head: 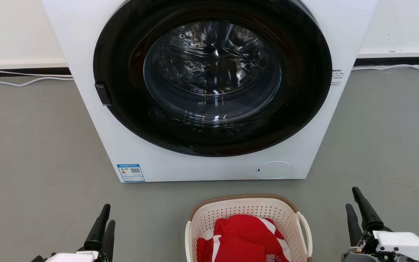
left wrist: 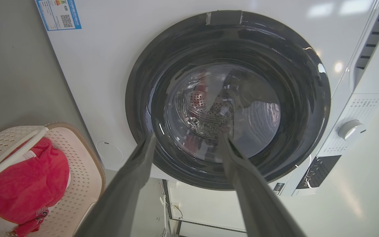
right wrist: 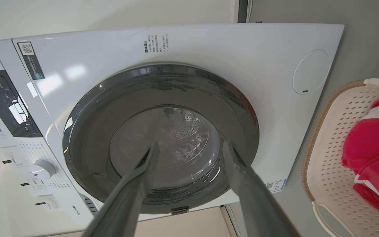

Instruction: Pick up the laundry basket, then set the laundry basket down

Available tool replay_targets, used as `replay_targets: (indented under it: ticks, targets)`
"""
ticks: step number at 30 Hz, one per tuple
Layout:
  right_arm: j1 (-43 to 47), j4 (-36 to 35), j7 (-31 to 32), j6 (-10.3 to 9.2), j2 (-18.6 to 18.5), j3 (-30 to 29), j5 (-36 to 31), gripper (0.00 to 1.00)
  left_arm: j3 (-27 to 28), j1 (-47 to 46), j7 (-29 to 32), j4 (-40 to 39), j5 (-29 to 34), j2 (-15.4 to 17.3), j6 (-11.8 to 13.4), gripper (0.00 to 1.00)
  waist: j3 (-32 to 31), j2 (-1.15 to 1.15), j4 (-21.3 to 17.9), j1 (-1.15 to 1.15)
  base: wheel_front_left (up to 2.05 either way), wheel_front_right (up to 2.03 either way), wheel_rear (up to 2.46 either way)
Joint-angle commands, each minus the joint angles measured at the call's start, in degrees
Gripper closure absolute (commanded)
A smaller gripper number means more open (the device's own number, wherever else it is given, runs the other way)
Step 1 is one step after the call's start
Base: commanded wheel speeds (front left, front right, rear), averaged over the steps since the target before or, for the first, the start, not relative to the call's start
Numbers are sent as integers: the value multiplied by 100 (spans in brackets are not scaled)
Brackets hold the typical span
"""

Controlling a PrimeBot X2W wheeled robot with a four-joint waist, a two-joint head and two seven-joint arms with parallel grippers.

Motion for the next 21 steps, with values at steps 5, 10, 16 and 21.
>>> replay_targets:
  ticks: [5, 10, 16, 21]
  targets:
    - [-192, -253, -121, 8, -32, 115, -38, 0, -36, -236, -97, -240, 16, 27, -21, 0, 12, 0, -4, -2, 0, 0, 0]
    - [-213, -332, -203, 10, -61, 237, -93, 0, -86, -261, -181, -302, 99, 32, -24, 0, 21, 0, -9, -2, 0, 0, 0]
    - [-236, -396, -298, 12, -77, 320, -165, 0, -112, -277, -265, -376, 230, 37, -27, 0, 27, 0, -14, -2, 0, 0, 0]
    - [-265, -479, -386, 14, -98, 387, -356, 0, -156, -294, -349, -452, 480, 41, -30, 0, 31, 0, -18, -2, 0, 0, 0]
